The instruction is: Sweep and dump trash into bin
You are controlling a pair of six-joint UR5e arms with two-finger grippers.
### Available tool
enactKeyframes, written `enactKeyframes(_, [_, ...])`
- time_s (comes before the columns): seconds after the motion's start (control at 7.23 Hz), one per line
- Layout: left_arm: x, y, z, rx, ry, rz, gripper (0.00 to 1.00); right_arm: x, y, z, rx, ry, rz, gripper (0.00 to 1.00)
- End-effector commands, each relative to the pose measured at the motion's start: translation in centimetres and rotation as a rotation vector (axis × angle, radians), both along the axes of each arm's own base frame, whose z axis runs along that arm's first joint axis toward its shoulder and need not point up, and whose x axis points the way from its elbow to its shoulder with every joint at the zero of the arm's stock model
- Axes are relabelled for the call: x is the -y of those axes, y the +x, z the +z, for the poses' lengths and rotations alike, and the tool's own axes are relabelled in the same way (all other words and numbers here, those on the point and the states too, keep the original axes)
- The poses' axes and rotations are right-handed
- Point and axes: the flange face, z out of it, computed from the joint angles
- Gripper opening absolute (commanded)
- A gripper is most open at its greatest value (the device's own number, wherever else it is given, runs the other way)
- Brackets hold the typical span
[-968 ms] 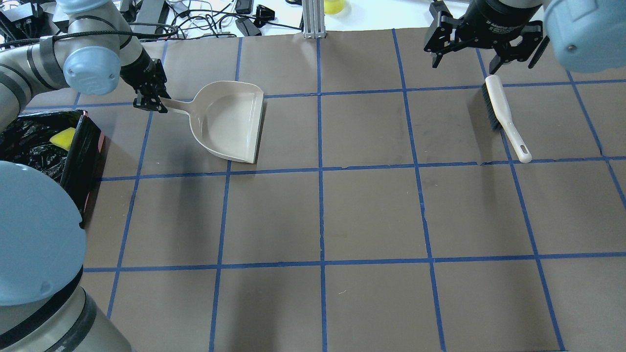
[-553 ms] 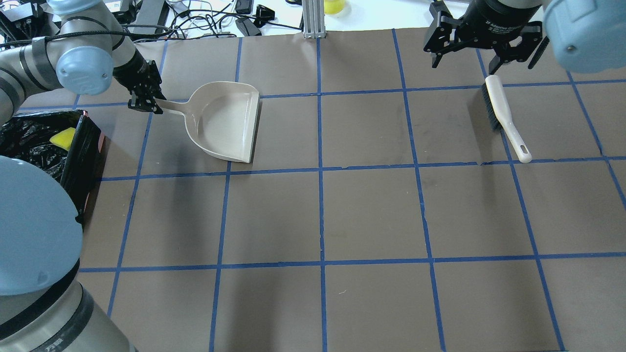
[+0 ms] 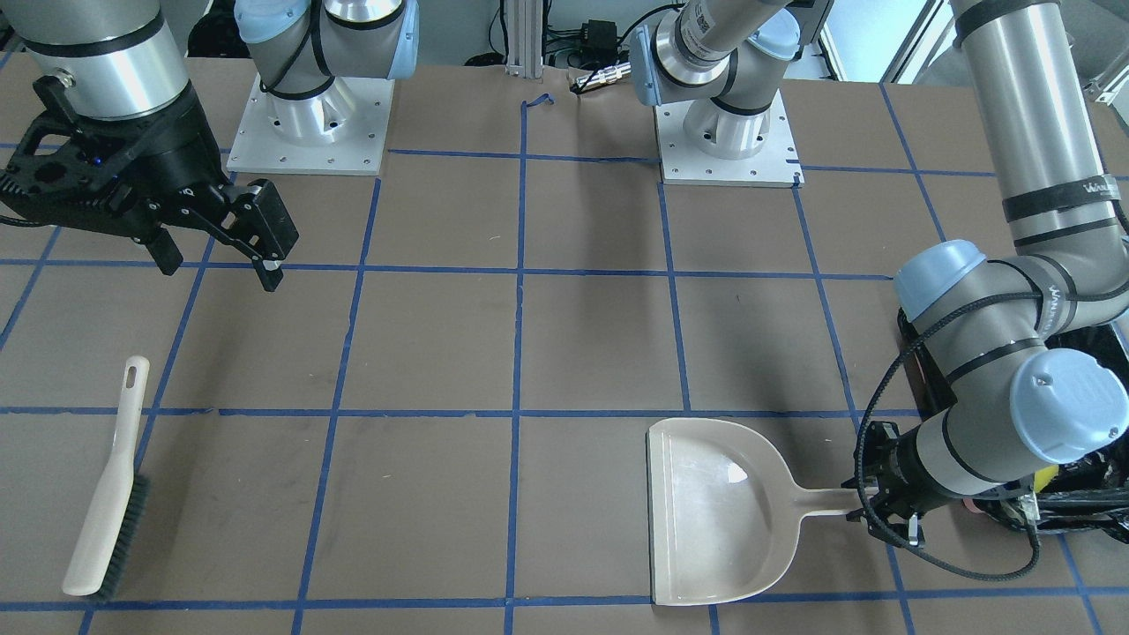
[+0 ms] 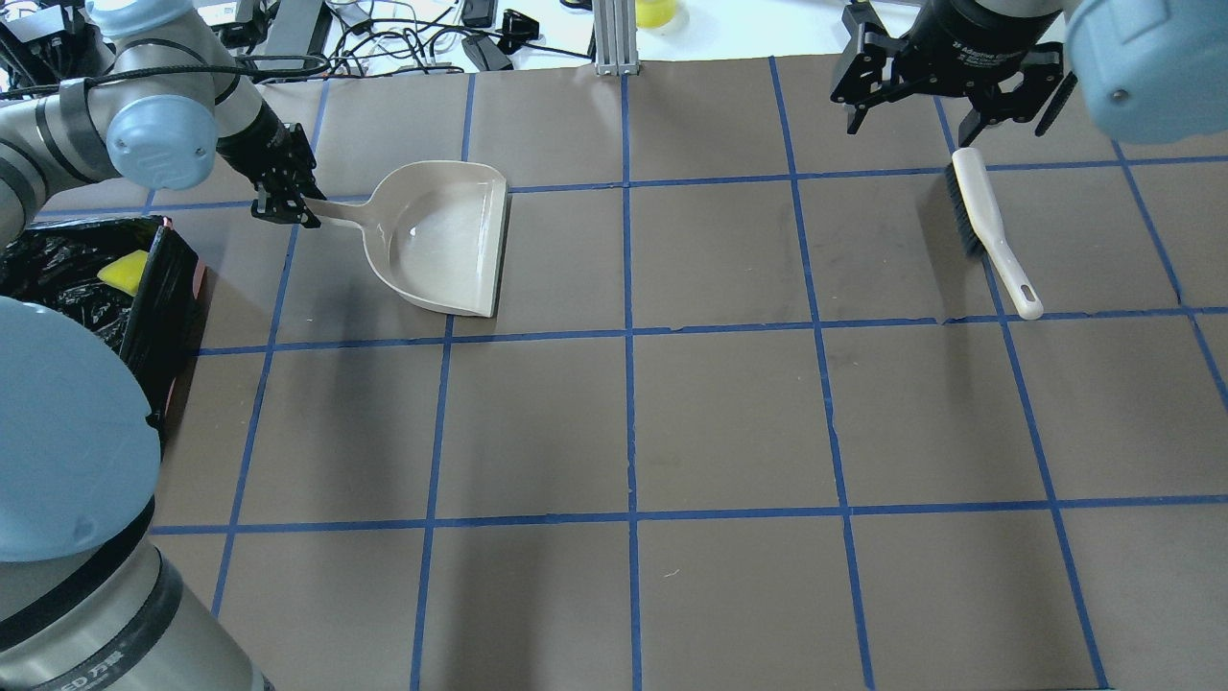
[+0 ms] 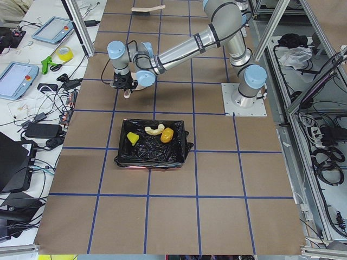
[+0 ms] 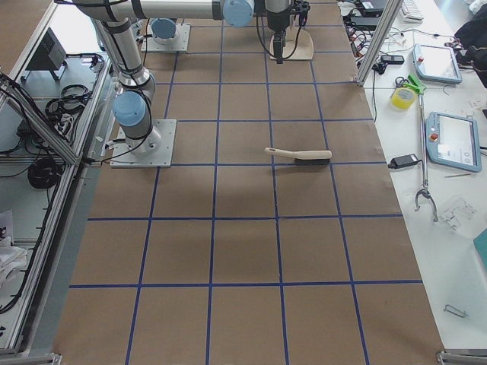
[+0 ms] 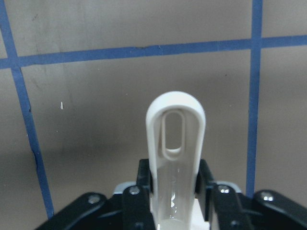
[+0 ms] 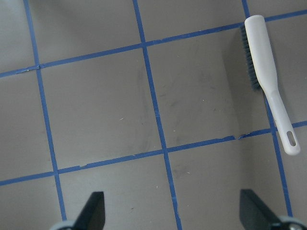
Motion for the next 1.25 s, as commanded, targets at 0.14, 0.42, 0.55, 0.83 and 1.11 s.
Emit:
enactKeyframes(0.14, [0.7,0.2,0.2,0.006,-0.011,-0.001,0.00,-0.1,0.2,0.1,0.019,0.001,0.006,1.00])
enactKeyframes(0.42, [0.4,0.1,-0.8,-0.004,0.007,-0.004,0.00,-0.3,0.3,-0.3,0.022,0.030,0.013,1.00])
enactKeyframes(0.55, [0.3,0.1,-0.7,-0.004,0.009,-0.007,0.00,-0.3,0.4,-0.3,0.023,0.031,0.019,1.00])
enactKeyframes(0.83, [-0.2,0.0,-0.3,-0.001,0.010,-0.013,0.00,0.1,0.5,-1.0,0.035,0.039,0.029,1.00])
enactKeyframes(1.11, [-0.7,-0.1,-0.4,-0.002,0.016,-0.021,0.00,0.2,0.6,-0.9,0.043,0.034,0.018,1.00])
